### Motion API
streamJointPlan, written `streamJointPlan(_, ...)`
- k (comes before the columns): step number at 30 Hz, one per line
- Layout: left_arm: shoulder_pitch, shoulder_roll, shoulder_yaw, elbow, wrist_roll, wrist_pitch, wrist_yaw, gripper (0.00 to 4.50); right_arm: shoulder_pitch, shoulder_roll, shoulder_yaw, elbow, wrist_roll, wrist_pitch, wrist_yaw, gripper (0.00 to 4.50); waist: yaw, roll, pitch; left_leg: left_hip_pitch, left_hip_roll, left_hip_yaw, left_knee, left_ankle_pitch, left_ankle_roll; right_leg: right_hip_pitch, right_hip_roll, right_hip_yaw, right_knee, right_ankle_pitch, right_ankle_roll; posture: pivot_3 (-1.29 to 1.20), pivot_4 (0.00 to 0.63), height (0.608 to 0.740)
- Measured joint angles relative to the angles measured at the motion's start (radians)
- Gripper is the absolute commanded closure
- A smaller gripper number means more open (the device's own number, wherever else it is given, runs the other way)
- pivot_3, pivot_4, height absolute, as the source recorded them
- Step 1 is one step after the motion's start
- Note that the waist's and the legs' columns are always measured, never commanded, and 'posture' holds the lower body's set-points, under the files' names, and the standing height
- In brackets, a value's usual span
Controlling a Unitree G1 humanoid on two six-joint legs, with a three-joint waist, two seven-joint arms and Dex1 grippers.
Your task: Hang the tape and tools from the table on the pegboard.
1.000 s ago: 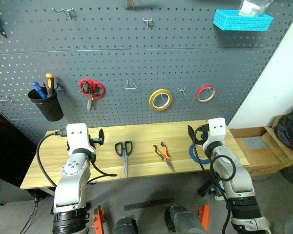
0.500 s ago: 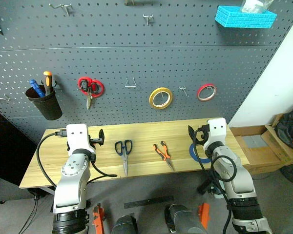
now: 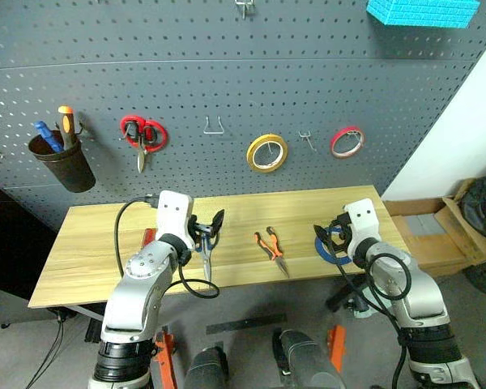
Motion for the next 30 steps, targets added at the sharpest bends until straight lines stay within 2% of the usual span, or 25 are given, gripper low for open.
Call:
streamJointPlan(5, -0.115, 0.063, -0.111, 0.049, -0.056, 0.065, -0.164, 0.01, -0.044, -0.048, 0.032, 0.026, 0.017, 0.050, 0.087, 0.00, 0.008, -0.002, 0.033, -0.003, 0.000, 0.000, 0.000, 0.000, 0.000, -0.004, 0.001, 0.001, 0.004, -0.004, -0.002, -0.10, 0.277, 0.740)
streamJointPlan(13, -0.295, 0.089, -0.318, 0.272, -0.015, -0.007, -0.364, 0.01, -0.165, -0.091, 0.037, 0.227, 0.020, 0.054, 0.156, 0.00, 0.026, -0.002, 0.097, -0.012, 0.001, 0.002, 0.000, 0.000, 0.001, -0.013, 0.003, 0.004, 0.006, -0.004, -0.001, -0.11, 0.350, 0.740)
streamJointPlan(20, -0.451, 0.009, -0.446, 0.529, 0.090, -0.214, -0.473, 0.01, -0.253, -0.092, 0.037, 0.444, -0.013, -0.001, 0.163, 0.00, 0.049, 0.001, 0.124, -0.015, 0.000, 0.003, 0.000, -0.001, 0.002, -0.015, 0.003, 0.005, 0.006, -0.003, 0.007, -0.13, 0.373, 0.740)
streamJointPlan(30, -0.516, -0.054, -0.465, 0.710, 0.156, -0.352, -0.539, 0.01, -0.298, -0.062, 0.031, 0.540, -0.009, 0.076, 0.134, 0.00, 0.049, 0.003, 0.142, -0.017, 0.001, 0.003, 0.000, -0.001, 0.002, -0.017, 0.003, 0.005, 0.007, -0.002, 0.008, -0.14, 0.392, 0.740)
